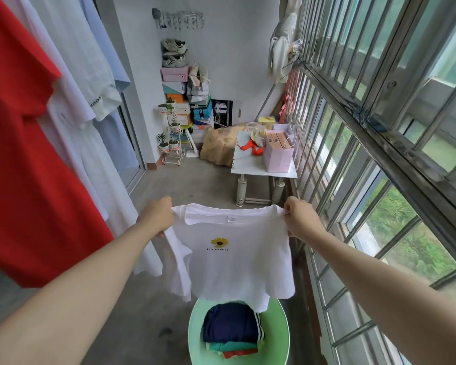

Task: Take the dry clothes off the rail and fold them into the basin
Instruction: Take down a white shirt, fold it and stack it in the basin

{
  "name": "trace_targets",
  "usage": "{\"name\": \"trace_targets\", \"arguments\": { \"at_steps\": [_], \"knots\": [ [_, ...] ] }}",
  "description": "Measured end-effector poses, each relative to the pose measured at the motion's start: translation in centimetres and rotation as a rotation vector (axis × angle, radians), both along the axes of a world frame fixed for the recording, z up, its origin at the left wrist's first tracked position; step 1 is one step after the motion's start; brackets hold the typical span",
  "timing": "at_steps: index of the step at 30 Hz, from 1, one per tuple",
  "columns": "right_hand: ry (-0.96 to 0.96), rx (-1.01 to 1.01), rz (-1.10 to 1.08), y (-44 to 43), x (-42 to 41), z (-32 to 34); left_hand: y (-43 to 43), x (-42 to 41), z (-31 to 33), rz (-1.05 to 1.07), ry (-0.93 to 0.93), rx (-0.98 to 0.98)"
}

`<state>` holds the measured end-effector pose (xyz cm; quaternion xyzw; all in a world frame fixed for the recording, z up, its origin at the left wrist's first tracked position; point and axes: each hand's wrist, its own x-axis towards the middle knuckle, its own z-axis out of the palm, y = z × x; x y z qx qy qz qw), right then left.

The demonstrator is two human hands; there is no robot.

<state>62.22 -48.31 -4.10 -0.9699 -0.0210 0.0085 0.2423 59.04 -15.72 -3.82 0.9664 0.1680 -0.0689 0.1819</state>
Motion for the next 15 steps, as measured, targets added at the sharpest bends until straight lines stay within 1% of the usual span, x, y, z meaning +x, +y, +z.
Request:
{"name": "trace_targets", "arguments": {
  "at_steps": [1, 3, 4, 5, 7, 8, 10, 12, 15],
  "knots": [
    [0.059, 0.141, -0.065, 0.3, -0.1, 0.2, -0.4, 0.0, 0.1, 0.047, -0.01, -0.111],
    [0.193, 0.489, -0.2, 1.0, -0.4, 0.5, -1.1, -0.1, 0.3, 0.162, -0.057, -0.409],
    [0.225, 0.636, -0.233, 1.3, -0.5, 0.5, -1.5, -0.2, 0.4, 0.216, -0.087, -0.55],
    [0.238, 0.738, -0.24, 1.6, -0.6, 0.7, -1.7, -0.1, 0.5, 0.252, -0.113, -0.656],
    [0.267, 0.871, -0.224, 2.0, -0.9, 0.9, -1.6, 0.1, 0.4, 0.306, -0.14, -0.792],
    [0.275, 0.898, -0.219, 2.1, -0.9, 0.9, -1.5, 0.1, 0.4, 0.335, -0.141, -0.849],
    [0.269, 0.879, -0.211, 2.0, -0.7, 0.7, -1.3, 0.0, 0.5, 0.373, -0.114, -0.968],
    [0.243, 0.766, -0.182, 1.7, -0.4, 0.5, -1.2, -0.3, 0.8, 0.349, -0.08, -1.033],
    [0.256, 0.608, -0.125, 1.1, -0.4, 0.2, -1.2, -0.7, 0.8, 0.178, 0.018, -0.946]
  ]
}}
